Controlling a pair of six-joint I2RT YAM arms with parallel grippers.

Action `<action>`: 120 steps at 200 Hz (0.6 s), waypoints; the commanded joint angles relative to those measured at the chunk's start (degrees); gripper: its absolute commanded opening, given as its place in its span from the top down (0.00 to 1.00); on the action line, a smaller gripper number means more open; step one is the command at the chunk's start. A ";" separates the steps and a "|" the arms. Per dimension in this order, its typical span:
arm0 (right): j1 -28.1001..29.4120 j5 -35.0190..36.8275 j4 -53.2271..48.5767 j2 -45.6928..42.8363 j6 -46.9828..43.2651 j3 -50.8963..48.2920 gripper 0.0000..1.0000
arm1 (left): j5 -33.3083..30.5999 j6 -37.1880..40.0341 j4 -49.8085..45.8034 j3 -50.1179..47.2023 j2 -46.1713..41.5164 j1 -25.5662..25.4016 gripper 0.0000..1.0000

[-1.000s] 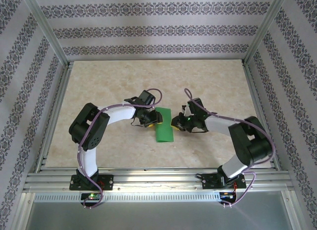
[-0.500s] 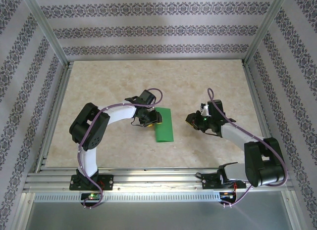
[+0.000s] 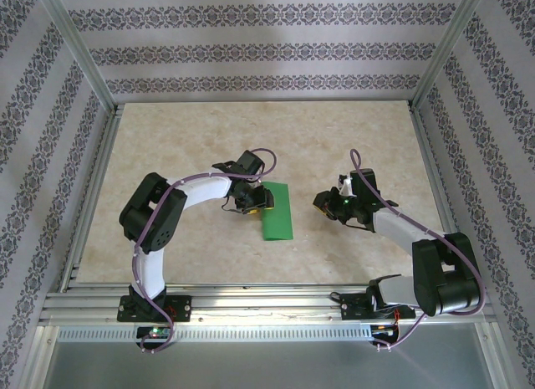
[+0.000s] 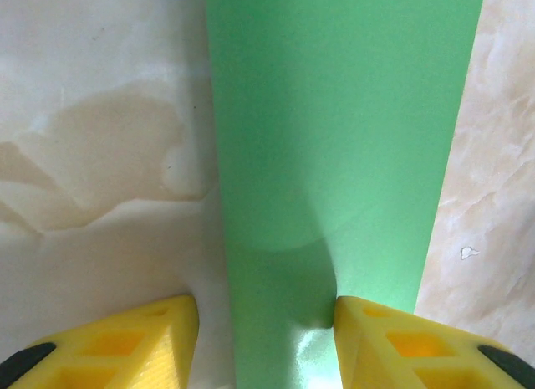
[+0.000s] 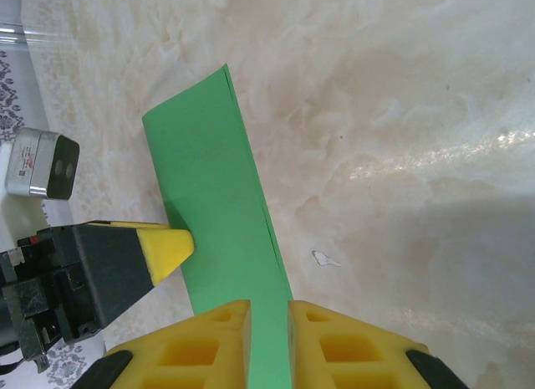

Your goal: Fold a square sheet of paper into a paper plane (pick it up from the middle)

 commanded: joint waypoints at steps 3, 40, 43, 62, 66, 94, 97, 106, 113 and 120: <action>-0.24 -0.67 0.36 0.43 -0.15 -0.76 0.81 | -2.01 2.28 -3.54 1.56 2.30 -0.23 0.52; -0.25 -0.72 0.39 0.43 -0.06 -1.03 0.80 | -2.38 1.29 -4.18 2.37 3.73 -0.52 0.51; -0.28 -0.65 0.43 0.40 -0.06 -1.03 0.80 | -2.52 1.22 -4.16 2.37 3.72 -0.55 0.51; -0.28 -0.81 0.31 0.31 -0.06 -1.03 0.79 | -3.32 0.83 -4.20 2.37 3.78 -0.78 0.51; -0.24 -0.81 0.38 0.30 -0.06 -1.03 0.79 | -3.42 0.94 -4.33 2.37 3.84 -0.78 0.51; -0.24 -0.97 0.39 0.67 -0.06 -0.94 0.79 | -3.54 1.02 -4.77 2.72 4.29 -0.89 0.51; -0.28 -0.98 0.46 0.67 -0.06 -0.94 0.79 | -3.45 1.06 -4.77 2.72 4.32 -0.94 0.51; -0.28 -1.03 0.39 0.76 -0.12 -0.94 0.79 | -3.41 1.01 -4.77 2.78 4.42 -0.96 0.51; -0.28 -1.11 0.38 0.77 -0.10 -0.94 0.79 | -3.36 0.76 -4.77 2.72 4.51 -0.91 0.51; -0.22 -1.07 0.46 0.70 -0.07 -0.99 0.79 | -3.47 0.79 -4.71 2.80 4.60 -1.03 0.51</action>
